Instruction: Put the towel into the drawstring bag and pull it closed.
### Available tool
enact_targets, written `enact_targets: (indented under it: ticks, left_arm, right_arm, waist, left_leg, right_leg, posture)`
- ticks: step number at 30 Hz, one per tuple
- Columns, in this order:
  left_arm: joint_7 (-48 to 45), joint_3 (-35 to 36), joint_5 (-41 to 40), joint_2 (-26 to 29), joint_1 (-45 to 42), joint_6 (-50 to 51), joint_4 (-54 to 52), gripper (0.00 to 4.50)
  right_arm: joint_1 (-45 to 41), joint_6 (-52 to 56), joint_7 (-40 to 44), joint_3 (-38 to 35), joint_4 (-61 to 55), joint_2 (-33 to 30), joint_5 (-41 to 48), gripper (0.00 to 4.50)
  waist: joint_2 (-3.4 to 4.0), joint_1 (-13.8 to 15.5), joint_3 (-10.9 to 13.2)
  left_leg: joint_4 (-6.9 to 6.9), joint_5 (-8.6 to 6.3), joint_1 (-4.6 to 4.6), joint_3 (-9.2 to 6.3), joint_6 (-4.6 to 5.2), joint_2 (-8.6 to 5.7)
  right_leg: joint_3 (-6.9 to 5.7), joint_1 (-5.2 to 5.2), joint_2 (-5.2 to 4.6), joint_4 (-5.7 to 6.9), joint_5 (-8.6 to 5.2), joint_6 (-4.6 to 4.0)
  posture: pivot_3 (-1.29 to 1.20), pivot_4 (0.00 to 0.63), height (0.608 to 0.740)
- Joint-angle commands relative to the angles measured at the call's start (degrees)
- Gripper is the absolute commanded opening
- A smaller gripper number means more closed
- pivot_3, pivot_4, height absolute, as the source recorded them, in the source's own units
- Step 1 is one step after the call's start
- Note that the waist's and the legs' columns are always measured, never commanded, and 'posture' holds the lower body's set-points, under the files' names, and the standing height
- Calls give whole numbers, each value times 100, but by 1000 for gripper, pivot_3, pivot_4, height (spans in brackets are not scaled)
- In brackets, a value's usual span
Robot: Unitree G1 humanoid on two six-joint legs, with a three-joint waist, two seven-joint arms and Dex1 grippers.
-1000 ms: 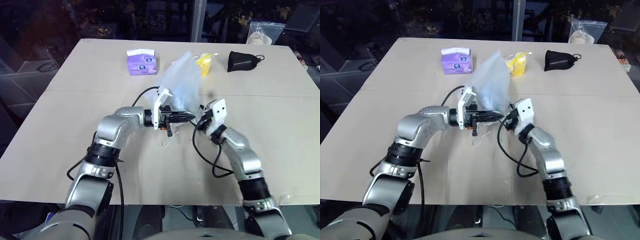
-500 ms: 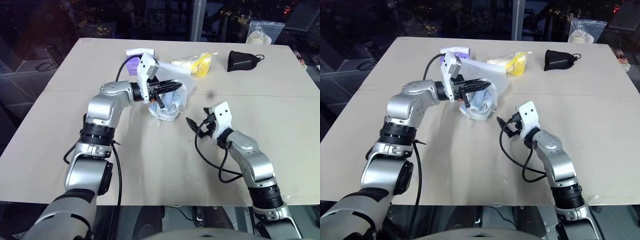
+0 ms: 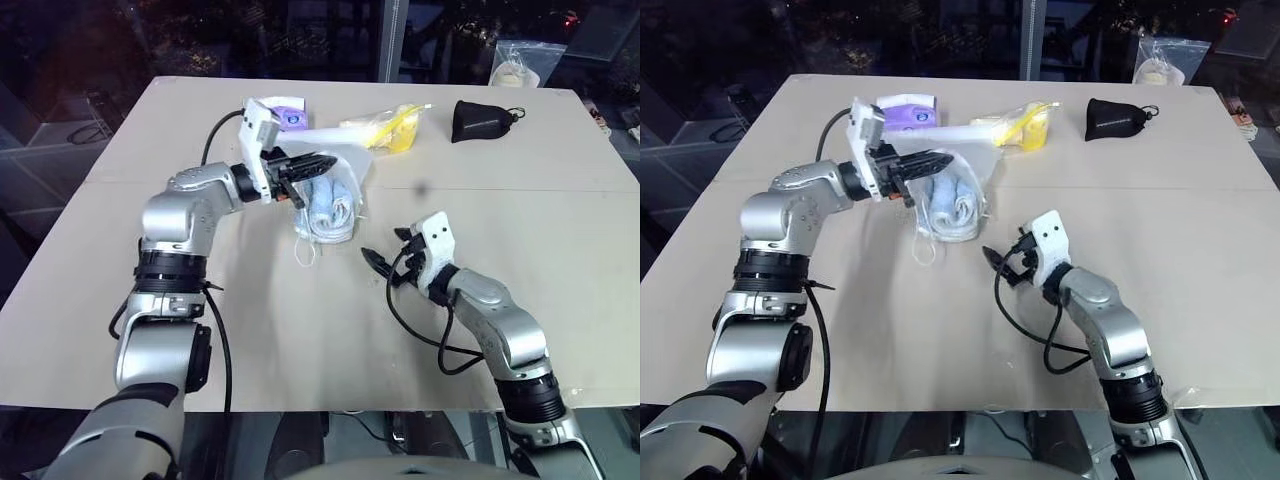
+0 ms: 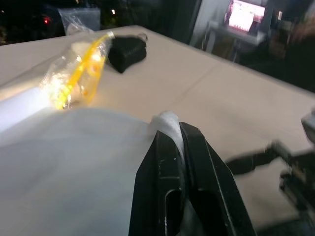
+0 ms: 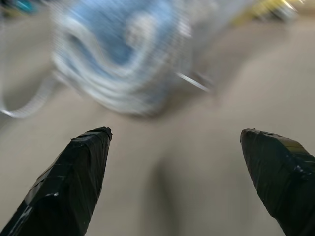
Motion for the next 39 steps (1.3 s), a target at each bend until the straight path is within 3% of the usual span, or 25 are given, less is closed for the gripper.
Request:
enact_targets:
  ticks: [1, 5, 10, 17, 26, 29, 33, 37, 39]
  left_arm:
    - [65, 370, -343, 15, -333, 155, -193, 0]
    - [195, 444, -463, -40, -283, 364, -268, 0]
    - [414, 403, -417, -25, 451, 625, -447, 0]
    - [598, 571, -759, -26, 718, 1055, -927, 0]
    - [562, 540, -704, 122, 827, 941, -1054, 0]
    - [559, 548, -701, 148, 895, 883, -1137, 0]
    - [460, 544, -725, 236, 1035, 814, -1297, 0]
    - [323, 520, -758, 306, 1147, 776, -1403, 0]
    - [250, 510, -757, 303, 1105, 734, -1356, 0]
  right_arm:
    - [-80, 85, 130, -112, -366, -31, 323, 4482]
    - [-137, 112, 155, -113, -401, -186, 389, 4482]
    - [-130, 202, 159, 7, -387, -398, 366, 4482]
    - [-563, -771, -393, 540, 1117, -348, -840, 4482]
    - [-2149, -2271, -895, 243, 4318, 548, -1268, 4482]
    - [-2598, -2907, -1007, 220, 5354, 679, -1451, 3791]
    - [-2875, -3504, -1016, 156, 5897, 756, -1544, 1920]
    - [-2665, -3605, -755, 110, 5358, 712, -1479, 29]
    - [-2319, -3325, -678, 73, 4591, 545, -1448, 29]
  waist:
    - [0, 15, 0]
    - [0, 34, 0]
    - [0, -6, -1]
    - [-7, 9, 0]
    - [-8, -30, 0]
    - [-7, -34, 0]
    - [-8, -28, 0]
    - [-7, -22, 1]
    - [-7, -10, 1]
  left_leg:
    - [4, 0, -3, -2, 0, 0]
    - [12, 0, -8, -6, 0, -3]
    - [12, 0, -4, -4, 0, -2]
    - [13, 0, -9, -12, 0, 0]
    - [11, 1, -6, -5, -1, -1]
    - [8, 1, -5, -4, -2, -1]
    - [8, 1, -5, -1, -2, -2]
    - [8, 1, -8, -1, -2, -3]
    - [9, 1, -11, -3, -2, -3]
  right_leg:
    - [-3, 0, -1, 0, 0, 0]
    - [-9, 0, -5, 0, 0, 0]
    - [-5, 1, -4, 4, 1, 0]
    - [-13, -6, -1, 12, 1, -1]
    - [-2, -5, -1, 12, 3, -1]
    - [-2, -6, -3, 10, 3, -2]
    - [-1, -5, -7, 12, 3, -2]
    - [-3, -6, -10, 12, 3, -2]
    - [-7, -6, -11, 11, 3, -2]
  posture:
    - [0, 150, 740]
    - [0, 150, 740]
    - [0, 150, 740]
    - [0, 150, 740]
    - [0, 150, 740]
    - [0, 150, 740]
    - [0, 150, 740]
    - [0, 150, 740]
    - [0, 150, 740]
